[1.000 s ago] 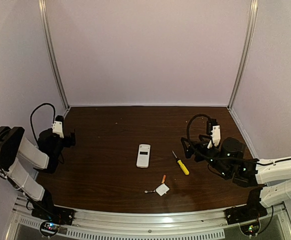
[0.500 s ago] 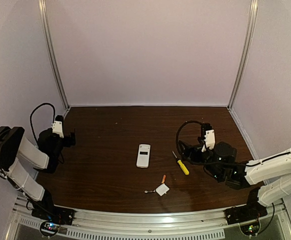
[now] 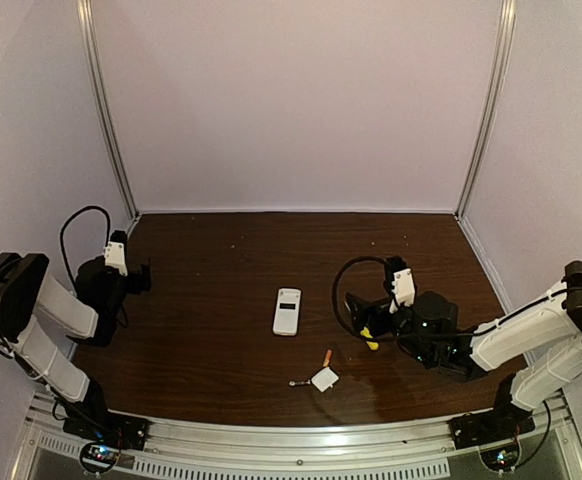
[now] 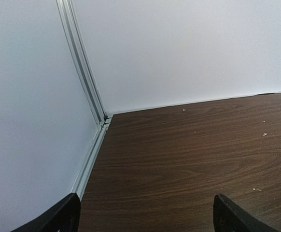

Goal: Unload the batteries from the remote control

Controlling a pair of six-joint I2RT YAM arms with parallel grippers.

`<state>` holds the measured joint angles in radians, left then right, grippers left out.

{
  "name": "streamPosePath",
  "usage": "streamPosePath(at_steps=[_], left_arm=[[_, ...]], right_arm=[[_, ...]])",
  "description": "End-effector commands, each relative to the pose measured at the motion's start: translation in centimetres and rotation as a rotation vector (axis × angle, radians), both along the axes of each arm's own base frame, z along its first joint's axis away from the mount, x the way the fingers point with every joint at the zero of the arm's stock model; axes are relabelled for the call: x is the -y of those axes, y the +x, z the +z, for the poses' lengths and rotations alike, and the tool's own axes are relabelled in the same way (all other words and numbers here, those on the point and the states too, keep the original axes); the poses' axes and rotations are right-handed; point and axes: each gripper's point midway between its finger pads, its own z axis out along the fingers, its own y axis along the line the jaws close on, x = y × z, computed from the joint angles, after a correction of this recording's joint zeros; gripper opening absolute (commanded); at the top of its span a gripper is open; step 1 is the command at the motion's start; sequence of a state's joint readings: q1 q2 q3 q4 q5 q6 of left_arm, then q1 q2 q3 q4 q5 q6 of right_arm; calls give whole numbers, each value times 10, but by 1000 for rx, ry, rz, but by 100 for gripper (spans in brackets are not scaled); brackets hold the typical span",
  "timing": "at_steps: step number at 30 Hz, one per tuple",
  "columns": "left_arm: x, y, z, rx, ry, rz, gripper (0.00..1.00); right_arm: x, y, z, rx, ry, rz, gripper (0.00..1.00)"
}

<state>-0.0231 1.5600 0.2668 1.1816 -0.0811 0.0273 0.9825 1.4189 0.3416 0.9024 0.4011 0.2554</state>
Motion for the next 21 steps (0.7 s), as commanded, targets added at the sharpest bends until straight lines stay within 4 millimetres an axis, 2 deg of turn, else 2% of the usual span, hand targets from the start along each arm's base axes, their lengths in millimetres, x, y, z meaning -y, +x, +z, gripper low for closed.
streamPosePath(at_steps=[1, 7, 21], left_arm=[[0, 1, 10, 45, -9, -7, 98], [0, 1, 10, 45, -9, -6, 97], [0, 1, 9, 44, -9, -7, 97]], right_arm=[[-8, -1, 2, 17, 4, 29, 100], [-12, 0, -5, 12, -9, 34, 100], [-13, -1, -4, 27, -5, 48, 100]])
